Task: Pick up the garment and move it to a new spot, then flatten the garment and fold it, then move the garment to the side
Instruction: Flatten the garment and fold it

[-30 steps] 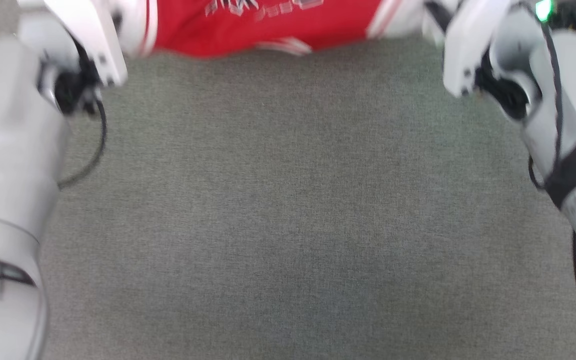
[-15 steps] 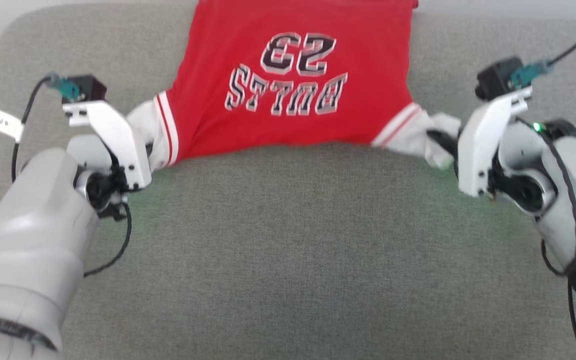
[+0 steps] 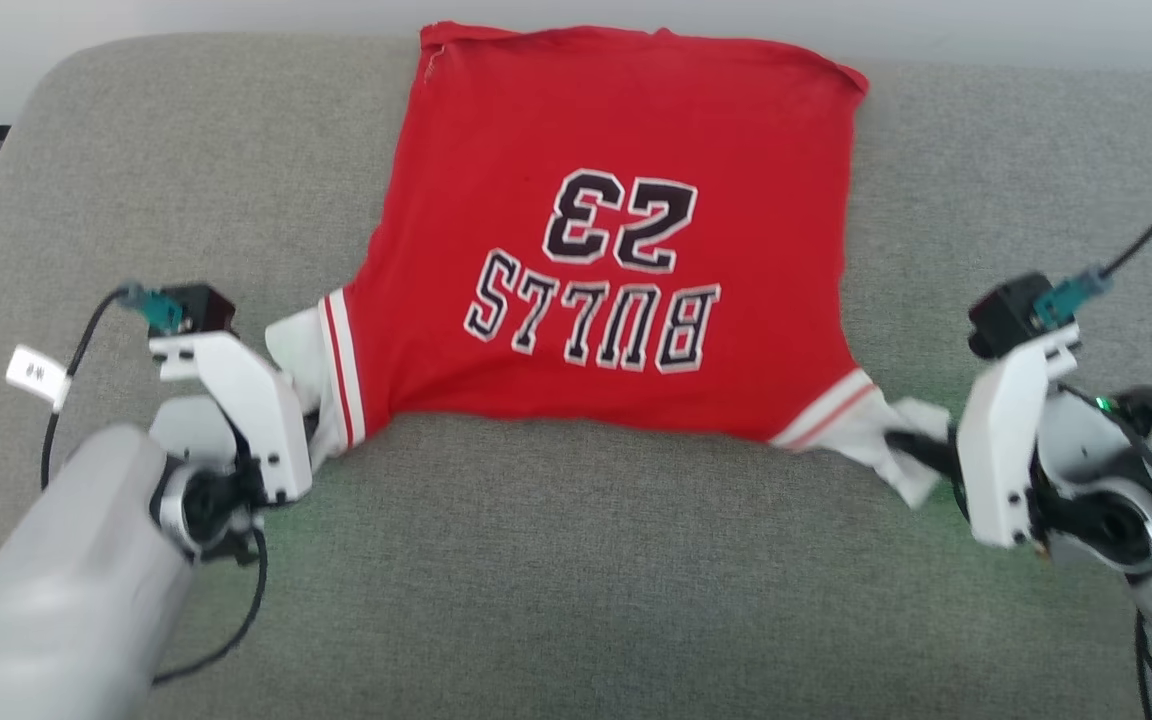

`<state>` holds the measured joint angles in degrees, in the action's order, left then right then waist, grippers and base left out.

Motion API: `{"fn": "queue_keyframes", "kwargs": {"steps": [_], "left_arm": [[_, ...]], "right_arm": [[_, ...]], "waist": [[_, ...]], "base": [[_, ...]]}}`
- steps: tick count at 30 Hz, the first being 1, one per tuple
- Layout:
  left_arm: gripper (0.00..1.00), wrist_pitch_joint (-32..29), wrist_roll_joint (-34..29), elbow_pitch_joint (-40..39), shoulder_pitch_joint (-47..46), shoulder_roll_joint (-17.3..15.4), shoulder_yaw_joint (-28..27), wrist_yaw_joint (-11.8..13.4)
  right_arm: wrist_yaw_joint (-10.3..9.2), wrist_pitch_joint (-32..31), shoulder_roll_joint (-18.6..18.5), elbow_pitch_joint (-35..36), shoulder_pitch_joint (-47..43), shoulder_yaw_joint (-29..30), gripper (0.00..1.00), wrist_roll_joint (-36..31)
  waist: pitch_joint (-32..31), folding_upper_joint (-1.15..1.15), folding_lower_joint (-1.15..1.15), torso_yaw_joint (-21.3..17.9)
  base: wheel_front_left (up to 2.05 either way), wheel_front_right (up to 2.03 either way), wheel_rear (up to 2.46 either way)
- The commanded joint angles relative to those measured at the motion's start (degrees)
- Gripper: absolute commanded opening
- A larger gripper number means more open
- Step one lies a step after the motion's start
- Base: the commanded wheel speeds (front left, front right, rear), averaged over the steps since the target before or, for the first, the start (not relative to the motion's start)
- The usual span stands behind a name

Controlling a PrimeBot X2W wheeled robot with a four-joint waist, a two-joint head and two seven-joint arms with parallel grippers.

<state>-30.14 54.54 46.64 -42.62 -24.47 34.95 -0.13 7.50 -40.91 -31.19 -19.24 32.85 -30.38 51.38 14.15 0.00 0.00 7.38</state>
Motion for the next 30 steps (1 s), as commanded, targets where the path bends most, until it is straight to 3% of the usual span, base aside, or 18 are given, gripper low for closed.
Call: {"fn": "queue_keyframes", "kwargs": {"steps": [1,10,13,17,21,22,23,24,25,30], "left_arm": [[0.00,-1.45,1.07,-3.77,4.46,-1.18,-0.03,2.05],[0.00,-8.46,3.72,-35.72,22.65,-10.12,-1.42,17.07],[0.00,-9.55,4.43,-43.14,27.20,-12.31,-2.05,20.84],[0.00,-9.35,5.01,-48.77,30.70,-13.55,-2.97,23.52],[0.00,-7.45,5.32,-50.72,31.97,-13.07,-3.78,23.26],[0.00,-7.05,5.32,-50.62,32.10,-12.79,-3.83,23.09],[0.00,-6.49,5.16,-50.38,32.04,-12.60,-3.93,22.91],[0.00,-5.95,4.87,-50.13,31.85,-12.48,-3.94,22.52],[0.00,-5.56,4.79,-49.83,31.55,-12.22,-3.92,22.28],[0.00,-3.50,4.07,-48.69,30.41,-11.10,-3.90,20.81]], "right_arm": [[-0.03,-1.69,-0.90,2.03,-2.57,1.15,0.00,-0.26],[-0.03,-11.61,-2.07,14.42,-14.42,9.03,0.00,-2.40],[-0.03,-14.37,-1.43,17.41,-18.37,12.26,0.00,-3.63],[-0.03,-16.71,0.78,19.90,-23.23,15.90,0.00,-5.67],[-0.03,-15.89,4.13,20.54,-26.16,18.33,0.00,-8.80],[-0.03,-15.13,4.77,20.54,-26.31,18.59,0.05,-10.13],[-0.03,-14.42,5.47,20.26,-26.47,18.78,0.27,-11.40],[-0.03,-13.52,5.96,19.96,-26.50,19.07,0.78,-12.96],[-0.06,-12.67,6.56,19.63,-26.46,19.67,1.00,-14.48],[-0.16,-10.90,8.32,22.09,-25.88,21.72,1.00,-17.73]], "waist": [[0.23,0.00,0.00,0.11],[1.57,0.00,0.00,0.60],[1.95,0.00,0.00,0.79],[2.32,0.00,0.00,1.09],[2.71,0.00,0.00,1.21],[2.79,0.00,0.00,1.21],[2.87,0.00,0.00,1.15],[2.95,0.00,0.00,1.07],[2.99,0.00,0.00,0.99],[2.79,0.00,0.00,0.58]], "base": [[0.00,0.00,0.00],[0.00,0.00,0.00],[0.00,0.00,0.00],[0.00,0.00,0.00],[0.00,0.00,0.00],[0.00,0.00,0.00],[0.00,0.00,0.00],[0.00,0.00,0.00],[0.00,0.00,0.00],[0.00,0.00,0.00]]}}
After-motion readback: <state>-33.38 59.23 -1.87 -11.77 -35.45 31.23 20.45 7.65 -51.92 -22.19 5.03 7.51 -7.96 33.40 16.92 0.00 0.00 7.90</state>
